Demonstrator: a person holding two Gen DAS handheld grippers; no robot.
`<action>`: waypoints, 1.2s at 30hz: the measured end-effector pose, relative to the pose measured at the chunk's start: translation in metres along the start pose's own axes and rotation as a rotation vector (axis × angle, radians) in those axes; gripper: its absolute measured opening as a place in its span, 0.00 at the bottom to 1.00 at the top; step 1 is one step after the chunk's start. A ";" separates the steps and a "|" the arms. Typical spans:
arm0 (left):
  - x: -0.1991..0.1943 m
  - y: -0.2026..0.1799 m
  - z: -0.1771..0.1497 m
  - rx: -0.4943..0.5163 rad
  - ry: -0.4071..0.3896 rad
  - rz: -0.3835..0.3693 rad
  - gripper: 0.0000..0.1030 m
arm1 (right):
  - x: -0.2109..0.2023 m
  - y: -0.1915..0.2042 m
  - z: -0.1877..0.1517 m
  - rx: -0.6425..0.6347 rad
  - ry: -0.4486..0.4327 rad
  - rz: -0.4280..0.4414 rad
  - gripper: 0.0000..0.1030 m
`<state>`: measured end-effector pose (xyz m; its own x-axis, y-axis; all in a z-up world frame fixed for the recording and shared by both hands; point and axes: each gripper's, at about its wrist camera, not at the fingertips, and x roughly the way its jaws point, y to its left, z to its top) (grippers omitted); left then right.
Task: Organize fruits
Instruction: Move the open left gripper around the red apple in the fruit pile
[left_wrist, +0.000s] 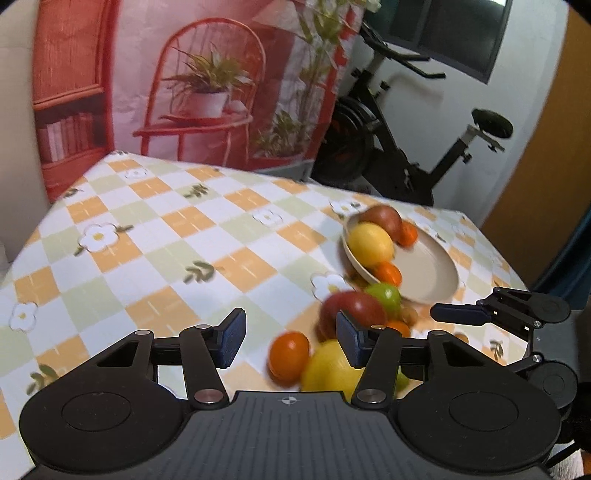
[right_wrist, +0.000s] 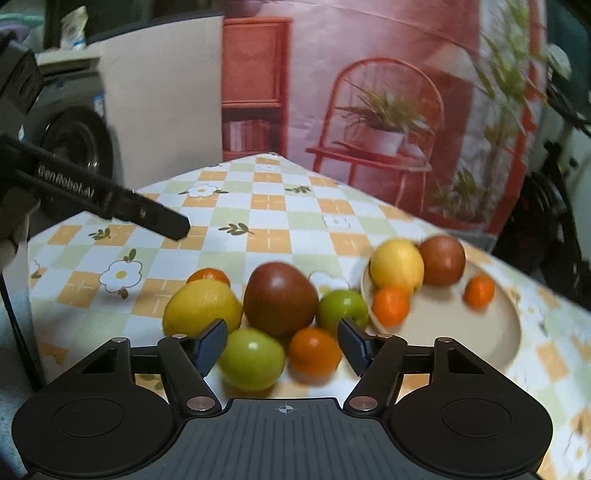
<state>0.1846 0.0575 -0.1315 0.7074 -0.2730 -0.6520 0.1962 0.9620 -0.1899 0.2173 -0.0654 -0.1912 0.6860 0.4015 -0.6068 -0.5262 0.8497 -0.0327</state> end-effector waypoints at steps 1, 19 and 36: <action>0.000 0.002 0.003 -0.004 -0.003 0.001 0.55 | 0.002 -0.001 0.003 -0.010 0.000 0.001 0.57; 0.020 0.014 0.004 -0.081 0.013 -0.046 0.54 | 0.064 0.025 0.052 -0.508 0.215 0.098 0.53; 0.040 0.019 0.000 -0.120 0.063 -0.085 0.52 | 0.079 0.015 0.062 -0.485 0.330 0.185 0.56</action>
<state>0.2167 0.0643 -0.1614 0.6468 -0.3567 -0.6741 0.1681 0.9288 -0.3301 0.2950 0.0000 -0.1900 0.4103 0.3348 -0.8482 -0.8437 0.4925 -0.2137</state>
